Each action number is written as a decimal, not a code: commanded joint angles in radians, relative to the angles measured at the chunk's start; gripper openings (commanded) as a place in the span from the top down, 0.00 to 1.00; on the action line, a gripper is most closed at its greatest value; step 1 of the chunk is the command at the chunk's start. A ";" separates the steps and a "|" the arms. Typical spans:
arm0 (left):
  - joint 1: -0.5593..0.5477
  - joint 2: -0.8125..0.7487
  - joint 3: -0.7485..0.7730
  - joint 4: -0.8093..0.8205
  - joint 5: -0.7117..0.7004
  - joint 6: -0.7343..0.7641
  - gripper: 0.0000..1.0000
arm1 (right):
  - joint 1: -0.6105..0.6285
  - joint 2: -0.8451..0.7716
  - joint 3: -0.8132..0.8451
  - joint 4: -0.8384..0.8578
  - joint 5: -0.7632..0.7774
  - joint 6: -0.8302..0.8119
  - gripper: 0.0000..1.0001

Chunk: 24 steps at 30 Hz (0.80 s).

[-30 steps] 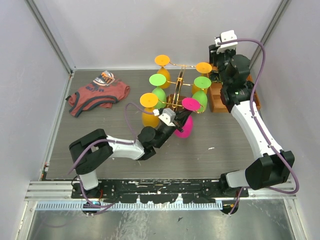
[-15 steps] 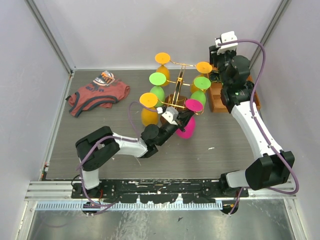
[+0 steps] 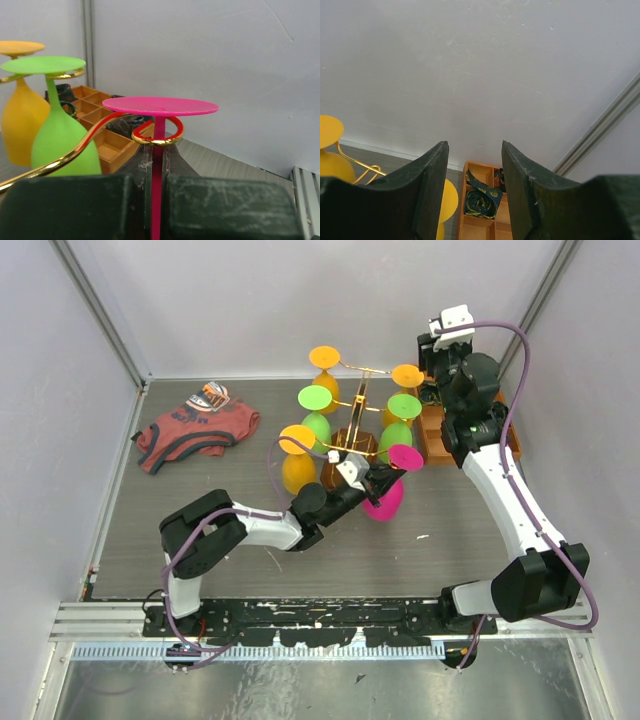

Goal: Place the wine glass upside down on the wine glass rack

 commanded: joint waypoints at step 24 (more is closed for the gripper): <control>-0.004 -0.134 -0.135 0.010 0.021 0.039 0.62 | -0.006 -0.021 0.013 0.045 -0.008 -0.023 0.41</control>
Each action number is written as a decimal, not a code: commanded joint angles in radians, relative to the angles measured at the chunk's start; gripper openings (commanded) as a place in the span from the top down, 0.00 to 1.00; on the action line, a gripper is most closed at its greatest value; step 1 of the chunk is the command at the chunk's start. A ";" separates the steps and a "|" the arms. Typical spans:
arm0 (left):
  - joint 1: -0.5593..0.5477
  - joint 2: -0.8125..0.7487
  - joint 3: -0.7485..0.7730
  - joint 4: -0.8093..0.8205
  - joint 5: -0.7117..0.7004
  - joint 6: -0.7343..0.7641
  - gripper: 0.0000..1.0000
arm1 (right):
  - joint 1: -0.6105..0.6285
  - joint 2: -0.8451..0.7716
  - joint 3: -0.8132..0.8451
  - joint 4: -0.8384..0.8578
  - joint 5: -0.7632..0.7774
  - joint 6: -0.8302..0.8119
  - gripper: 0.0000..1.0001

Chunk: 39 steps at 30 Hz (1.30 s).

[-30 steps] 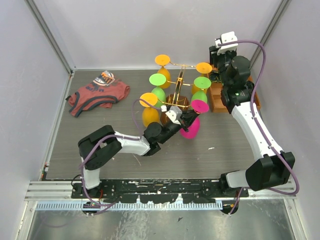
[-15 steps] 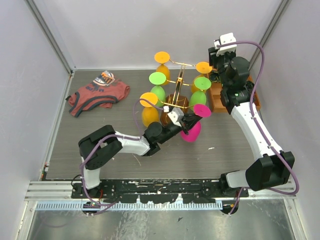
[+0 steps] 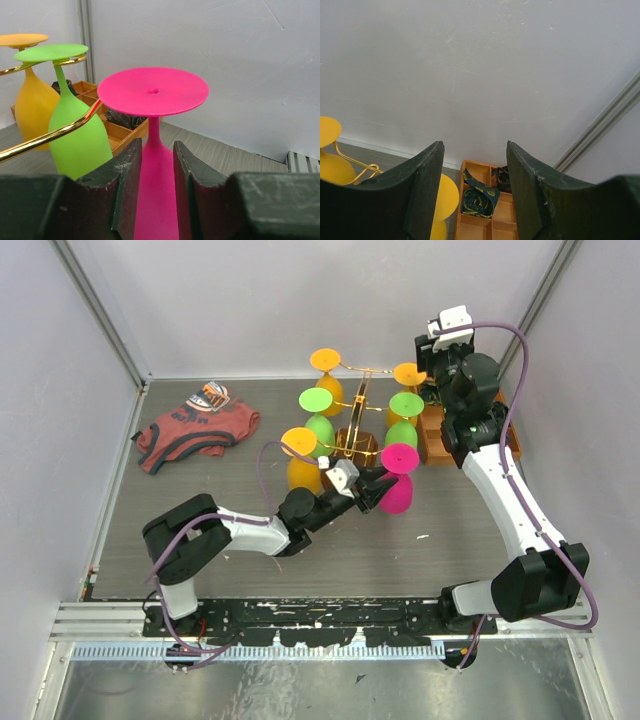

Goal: Place the wine glass upside down on the wine glass rack

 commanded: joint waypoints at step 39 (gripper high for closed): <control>0.132 -0.724 0.343 -1.264 -0.454 0.221 0.02 | -0.061 0.177 0.442 -0.383 0.480 0.363 0.00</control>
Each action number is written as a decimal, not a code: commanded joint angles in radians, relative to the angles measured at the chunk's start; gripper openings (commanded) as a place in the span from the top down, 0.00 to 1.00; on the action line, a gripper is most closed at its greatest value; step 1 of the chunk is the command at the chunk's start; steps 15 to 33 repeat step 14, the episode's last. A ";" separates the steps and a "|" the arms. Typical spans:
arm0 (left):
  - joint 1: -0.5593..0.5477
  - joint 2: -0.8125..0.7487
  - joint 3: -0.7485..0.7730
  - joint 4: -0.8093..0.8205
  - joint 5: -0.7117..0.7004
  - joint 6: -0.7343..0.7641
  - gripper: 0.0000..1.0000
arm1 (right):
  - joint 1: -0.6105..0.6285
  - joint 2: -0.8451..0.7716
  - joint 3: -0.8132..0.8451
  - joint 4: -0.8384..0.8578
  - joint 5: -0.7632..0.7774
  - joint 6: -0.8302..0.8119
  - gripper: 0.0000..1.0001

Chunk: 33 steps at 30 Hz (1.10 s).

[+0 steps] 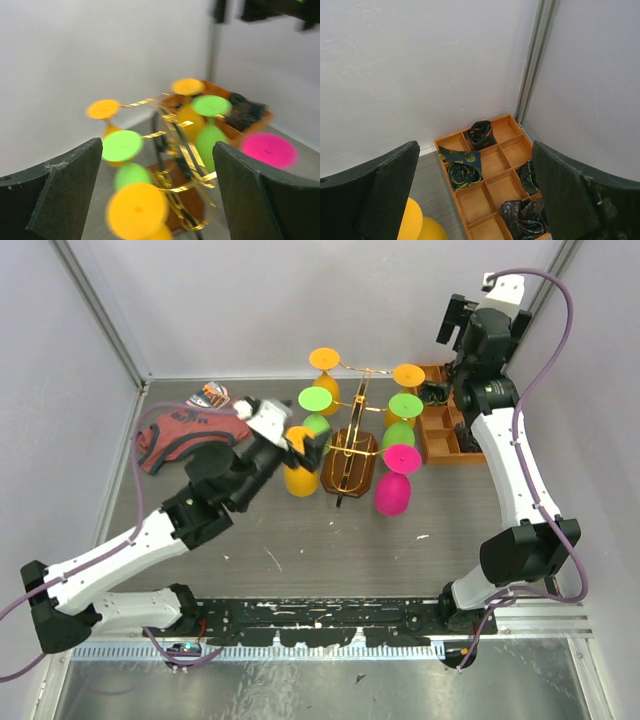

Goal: Place the wine glass upside down on the wine glass rack

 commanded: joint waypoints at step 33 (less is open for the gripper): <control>0.430 -0.027 0.244 -0.396 -0.046 -0.174 0.02 | 0.021 -0.040 0.008 0.074 0.083 -0.011 0.00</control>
